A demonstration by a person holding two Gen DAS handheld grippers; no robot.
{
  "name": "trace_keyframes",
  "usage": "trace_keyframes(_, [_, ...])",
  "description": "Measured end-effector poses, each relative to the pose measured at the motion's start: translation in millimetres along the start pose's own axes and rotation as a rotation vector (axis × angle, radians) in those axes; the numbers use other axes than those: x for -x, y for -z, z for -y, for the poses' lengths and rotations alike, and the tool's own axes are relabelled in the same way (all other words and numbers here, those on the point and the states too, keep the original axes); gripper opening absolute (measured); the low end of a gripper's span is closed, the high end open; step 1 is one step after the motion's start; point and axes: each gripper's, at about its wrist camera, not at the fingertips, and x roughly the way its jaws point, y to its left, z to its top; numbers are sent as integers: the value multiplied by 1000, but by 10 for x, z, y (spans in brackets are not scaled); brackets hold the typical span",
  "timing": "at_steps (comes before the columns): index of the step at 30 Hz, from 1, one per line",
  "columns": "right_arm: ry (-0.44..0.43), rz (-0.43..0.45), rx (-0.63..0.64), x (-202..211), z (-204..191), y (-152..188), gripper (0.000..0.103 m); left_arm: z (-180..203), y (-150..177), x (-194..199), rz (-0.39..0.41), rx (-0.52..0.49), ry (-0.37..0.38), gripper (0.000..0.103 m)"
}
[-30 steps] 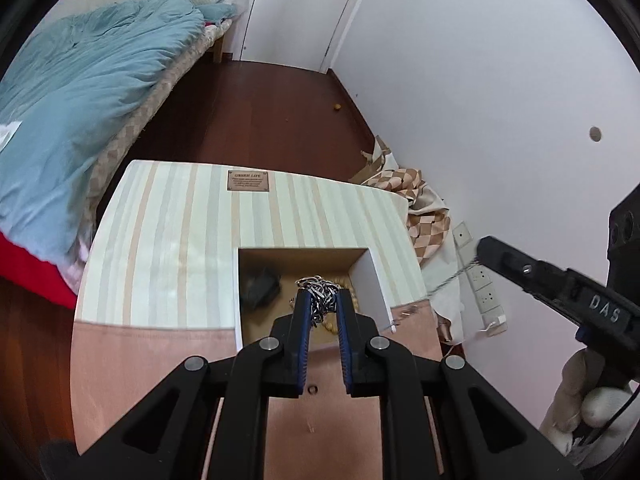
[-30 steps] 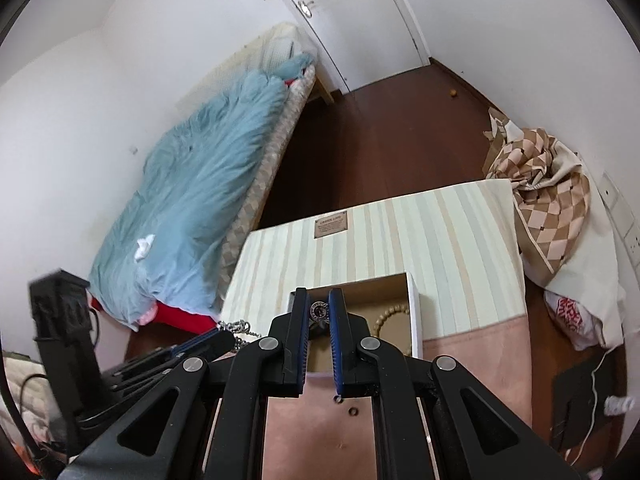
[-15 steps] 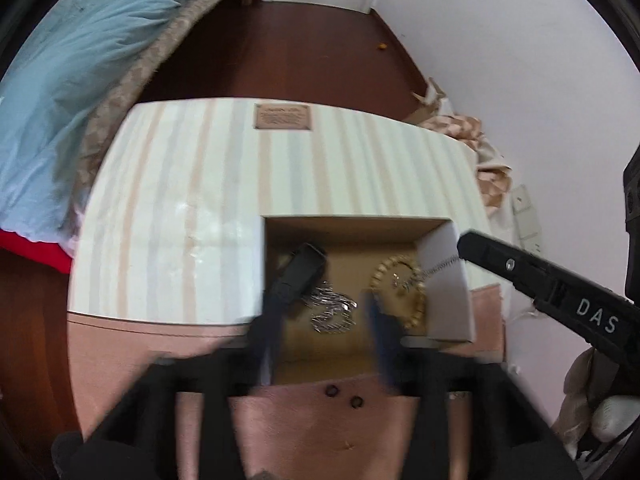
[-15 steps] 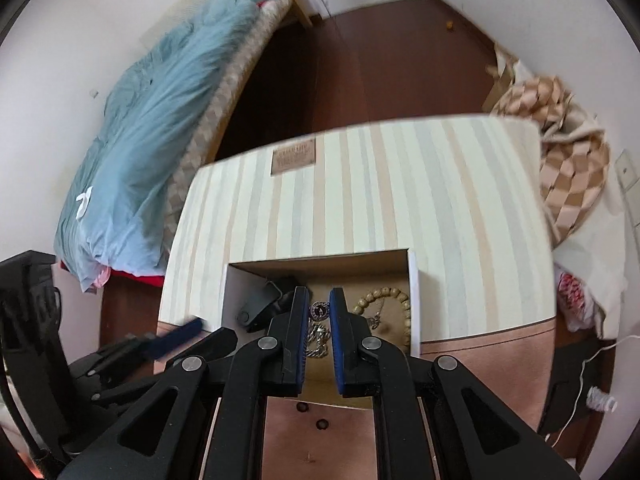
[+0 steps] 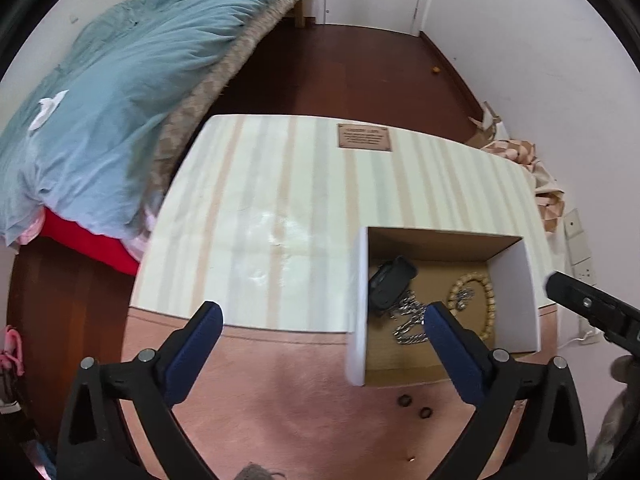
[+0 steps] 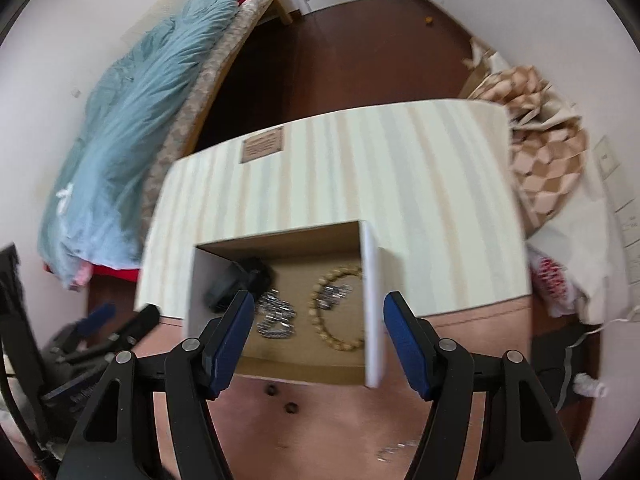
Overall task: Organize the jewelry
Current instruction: 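Lower the chain into the box with left tool while right tool drops the charm, then withdraw both open tools from the box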
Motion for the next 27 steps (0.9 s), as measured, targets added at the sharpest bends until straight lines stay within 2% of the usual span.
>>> trace_keyframes(1, [37, 11, 13, 29, -14, 44, 79, -5, 27, 12, 5, -1, -7, 103])
trace_keyframes(2, [84, 20, 30, 49, -37, 90, 90, -10, 45, 23, 9, -3, -14, 103])
trace_keyframes(3, [130, 29, 49, 65, -62, 143, 95, -4, 71, 37, 13, -6, -20, 103])
trace_keyframes(8, [242, 42, 105, 83, -123, 364, 100, 54, 203, 112, 29, -32, -37, 103])
trace_keyframes(16, [274, 88, 116, 279, -188, 552, 101, 124, 366, 352, 56, -48, -37, 103])
trace_keyframes(27, [303, 226, 143, 1021, -400, 802, 101, 191, 589, 1075, 165, -47, -29, 103])
